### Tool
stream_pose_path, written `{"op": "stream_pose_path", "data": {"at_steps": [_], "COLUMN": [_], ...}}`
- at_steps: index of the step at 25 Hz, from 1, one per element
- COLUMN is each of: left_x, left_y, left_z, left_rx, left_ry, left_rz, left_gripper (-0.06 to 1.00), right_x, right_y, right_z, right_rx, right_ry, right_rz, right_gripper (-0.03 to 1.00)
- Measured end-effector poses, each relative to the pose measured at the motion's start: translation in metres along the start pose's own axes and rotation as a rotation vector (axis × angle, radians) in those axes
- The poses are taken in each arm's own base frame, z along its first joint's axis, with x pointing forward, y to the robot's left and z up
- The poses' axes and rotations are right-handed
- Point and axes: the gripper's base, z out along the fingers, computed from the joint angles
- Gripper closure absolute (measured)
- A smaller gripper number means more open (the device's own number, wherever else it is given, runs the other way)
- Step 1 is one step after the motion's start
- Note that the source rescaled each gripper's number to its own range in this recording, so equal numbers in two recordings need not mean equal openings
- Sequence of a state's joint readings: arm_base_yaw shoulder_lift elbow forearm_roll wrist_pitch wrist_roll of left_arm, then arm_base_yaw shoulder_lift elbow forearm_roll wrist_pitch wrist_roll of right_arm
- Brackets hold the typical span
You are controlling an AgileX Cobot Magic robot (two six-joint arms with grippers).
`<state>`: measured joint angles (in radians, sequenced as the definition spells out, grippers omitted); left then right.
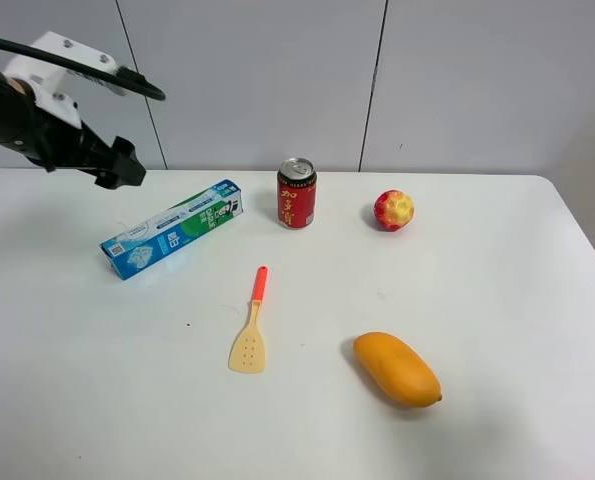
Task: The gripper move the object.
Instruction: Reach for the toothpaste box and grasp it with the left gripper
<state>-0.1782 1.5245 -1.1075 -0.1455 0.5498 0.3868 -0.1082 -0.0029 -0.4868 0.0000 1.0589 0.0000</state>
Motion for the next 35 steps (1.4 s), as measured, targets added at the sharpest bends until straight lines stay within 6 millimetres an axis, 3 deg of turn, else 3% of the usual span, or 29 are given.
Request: {"op": "stream_pose_path", "data": {"at_steps": [6,20,27,35], "left_x": [0.009,0.024,0.016,0.025], "left_y": [0.0,0.002,0.007,0.012], "left_z": [0.055,0.131,0.161,0.175], "left_rx": [0.037,0.073,0.071,0.073], "left_ry": [0.125,0.259,0.256,0.288], "left_rz": [0.036,0.091,0.093,0.078], "left_gripper": [-0.06,-0.06,-0.06,-0.06], "right_x": [0.0,0.0,0.0,0.0], "right_y": [0.0,0.0,0.0,0.0], "right_z": [0.0,0.0,0.0,0.0], "right_rx": [0.0,0.0,0.0,0.0], "right_ry": [0.0,0.0,0.0,0.0], "right_rz": [0.0,0.0,0.0,0.0], "right_gripper": [-0.03,-0.03,-0.03,-0.03]}}
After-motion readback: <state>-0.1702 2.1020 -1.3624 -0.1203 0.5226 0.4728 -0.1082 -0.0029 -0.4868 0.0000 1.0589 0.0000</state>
